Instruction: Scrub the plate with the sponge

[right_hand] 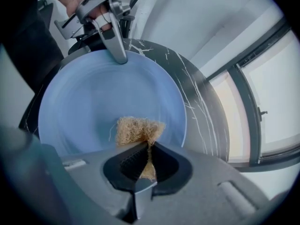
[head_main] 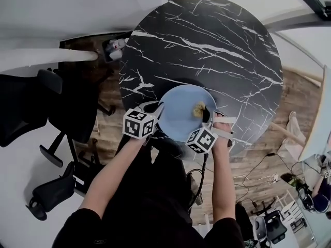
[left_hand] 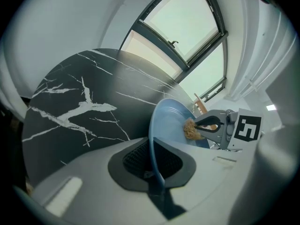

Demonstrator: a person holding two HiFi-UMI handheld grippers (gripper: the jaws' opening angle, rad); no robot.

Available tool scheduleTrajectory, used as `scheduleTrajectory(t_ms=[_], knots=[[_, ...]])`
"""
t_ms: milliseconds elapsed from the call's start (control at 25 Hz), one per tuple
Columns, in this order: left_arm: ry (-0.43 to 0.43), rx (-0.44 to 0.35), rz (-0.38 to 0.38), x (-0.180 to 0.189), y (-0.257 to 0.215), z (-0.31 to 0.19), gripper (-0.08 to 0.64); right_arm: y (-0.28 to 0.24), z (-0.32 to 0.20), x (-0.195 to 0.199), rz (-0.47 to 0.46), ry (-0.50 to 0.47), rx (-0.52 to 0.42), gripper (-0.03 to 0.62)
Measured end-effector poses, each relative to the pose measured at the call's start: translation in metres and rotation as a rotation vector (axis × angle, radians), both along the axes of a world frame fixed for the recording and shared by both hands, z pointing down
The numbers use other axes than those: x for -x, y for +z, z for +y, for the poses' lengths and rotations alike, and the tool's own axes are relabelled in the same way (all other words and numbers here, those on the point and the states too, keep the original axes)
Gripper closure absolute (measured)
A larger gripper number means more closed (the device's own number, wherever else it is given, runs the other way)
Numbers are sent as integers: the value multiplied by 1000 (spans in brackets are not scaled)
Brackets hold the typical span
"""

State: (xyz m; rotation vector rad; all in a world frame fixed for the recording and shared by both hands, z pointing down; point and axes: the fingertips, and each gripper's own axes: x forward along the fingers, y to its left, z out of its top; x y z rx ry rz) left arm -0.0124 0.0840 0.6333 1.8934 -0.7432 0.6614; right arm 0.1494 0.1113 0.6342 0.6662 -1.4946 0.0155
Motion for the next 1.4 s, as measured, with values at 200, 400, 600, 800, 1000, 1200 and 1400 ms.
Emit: scheduleTrajectory(t_ms=[200, 400, 600, 800, 1000, 1200, 1400], knots=[[-3, 13, 6, 1, 1, 1, 541, -2, -26, 0, 17, 8, -90, 568], [25, -2, 2, -2, 1, 0, 533, -36, -45, 13, -153, 115, -291, 568], [15, -47, 3, 5, -7, -3, 442, -94, -40, 22, -372, 243, -433, 568], [1, -114, 18, 11, -36, -11, 417, -177, -27, 21, -624, 419, -570, 568], [77, -286, 89, -3, -110, -1, 480, -239, -2, 26, -862, 546, -616, 568], [92, -427, 136, -16, -185, 19, 550, -290, 32, 16, -1055, 696, -688, 568], [60, -571, 192, -19, -249, 35, 558, -326, 62, 9, -1099, 746, -814, 568]])
